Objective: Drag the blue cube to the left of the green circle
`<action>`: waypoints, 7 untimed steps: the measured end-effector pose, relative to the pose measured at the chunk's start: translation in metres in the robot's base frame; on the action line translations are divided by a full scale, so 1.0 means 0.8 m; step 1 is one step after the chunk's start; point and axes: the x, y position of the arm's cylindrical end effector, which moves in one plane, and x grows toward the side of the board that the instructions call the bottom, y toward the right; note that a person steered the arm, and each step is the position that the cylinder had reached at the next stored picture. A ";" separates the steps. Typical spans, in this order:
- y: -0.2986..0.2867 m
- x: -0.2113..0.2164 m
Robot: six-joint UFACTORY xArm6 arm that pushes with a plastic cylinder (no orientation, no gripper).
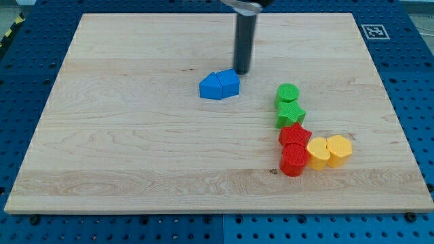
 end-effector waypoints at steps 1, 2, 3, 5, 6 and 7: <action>-0.036 -0.012; -0.036 0.017; -0.020 0.044; -0.012 0.059; -0.032 0.064; -0.037 0.079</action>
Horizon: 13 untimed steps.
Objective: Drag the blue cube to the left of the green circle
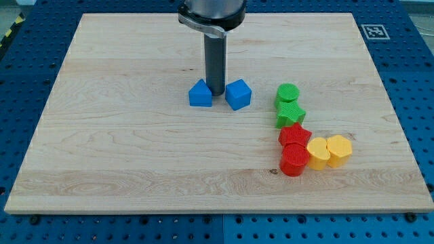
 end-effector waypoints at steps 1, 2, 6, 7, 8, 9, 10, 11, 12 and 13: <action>0.000 0.013; 0.000 0.026; 0.015 0.013; 0.030 0.016; 0.033 0.012; 0.033 0.000; 0.041 -0.006; 0.048 -0.006; 0.047 -0.008; 0.047 -0.044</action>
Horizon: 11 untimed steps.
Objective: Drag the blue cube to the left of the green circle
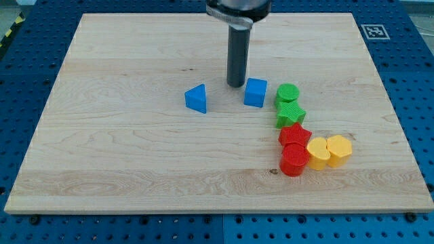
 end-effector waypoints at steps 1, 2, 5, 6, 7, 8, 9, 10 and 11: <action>0.013 -0.001; 0.019 0.025; -0.019 0.035; -0.009 0.054; -0.001 0.064; 0.001 0.064; 0.009 0.064; 0.009 0.064; -0.002 0.070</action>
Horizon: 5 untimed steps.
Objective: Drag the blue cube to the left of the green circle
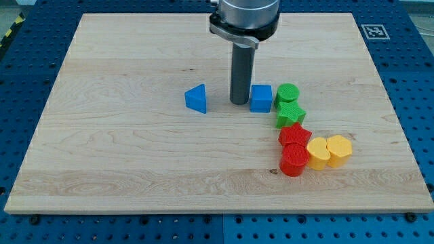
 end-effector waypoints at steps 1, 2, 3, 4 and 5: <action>-0.002 0.024; -0.002 0.051; -0.009 0.057; -0.009 0.058; -0.015 0.059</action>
